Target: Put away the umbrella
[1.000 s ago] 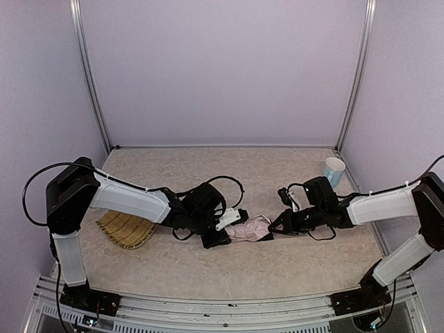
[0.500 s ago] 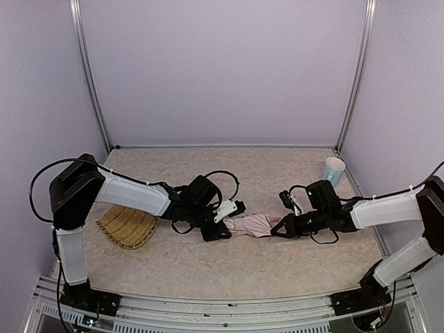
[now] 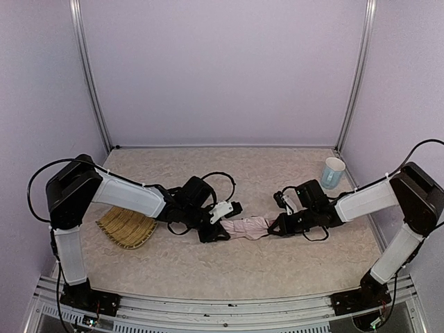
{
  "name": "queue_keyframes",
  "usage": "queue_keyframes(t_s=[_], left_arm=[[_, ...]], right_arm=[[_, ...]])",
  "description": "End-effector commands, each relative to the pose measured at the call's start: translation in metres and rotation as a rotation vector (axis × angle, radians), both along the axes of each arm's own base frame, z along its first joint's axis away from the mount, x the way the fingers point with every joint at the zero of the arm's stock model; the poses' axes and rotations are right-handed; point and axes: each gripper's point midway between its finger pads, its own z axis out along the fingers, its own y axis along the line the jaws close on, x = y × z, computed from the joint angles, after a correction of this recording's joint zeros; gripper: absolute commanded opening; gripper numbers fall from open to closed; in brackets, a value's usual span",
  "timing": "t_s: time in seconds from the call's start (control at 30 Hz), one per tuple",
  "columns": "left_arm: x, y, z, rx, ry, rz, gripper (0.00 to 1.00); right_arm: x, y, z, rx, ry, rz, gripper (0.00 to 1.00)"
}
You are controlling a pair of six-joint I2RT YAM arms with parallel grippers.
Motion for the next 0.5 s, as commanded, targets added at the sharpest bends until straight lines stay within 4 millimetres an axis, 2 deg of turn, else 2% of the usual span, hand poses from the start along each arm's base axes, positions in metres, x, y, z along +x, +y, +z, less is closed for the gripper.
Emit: queue_keyframes(t_s=[0.0, 0.1, 0.2, 0.33, 0.47], left_arm=[[-0.043, 0.019, 0.003, -0.008, 0.147, -0.102, 0.0], [-0.031, 0.009, 0.014, -0.053, 0.128, -0.056, 0.0], [0.006, 0.007, 0.025, -0.073, 0.066, 0.11, 0.0], [0.034, 0.007, 0.046, -0.105, -0.072, 0.191, 0.0], [0.046, 0.005, 0.067, -0.133, -0.191, 0.22, 0.0]], right_arm=[[0.022, -0.082, -0.046, -0.342, -0.008, -0.287, 0.0], [0.034, -0.058, -0.028, -0.222, -0.06, -0.27, 0.0], [0.042, -0.029, -0.005, -0.138, -0.135, -0.22, 0.0], [0.054, -0.014, 0.01, -0.098, -0.166, -0.194, 0.0], [0.054, -0.008, 0.008, -0.078, -0.151, -0.179, 0.0]])
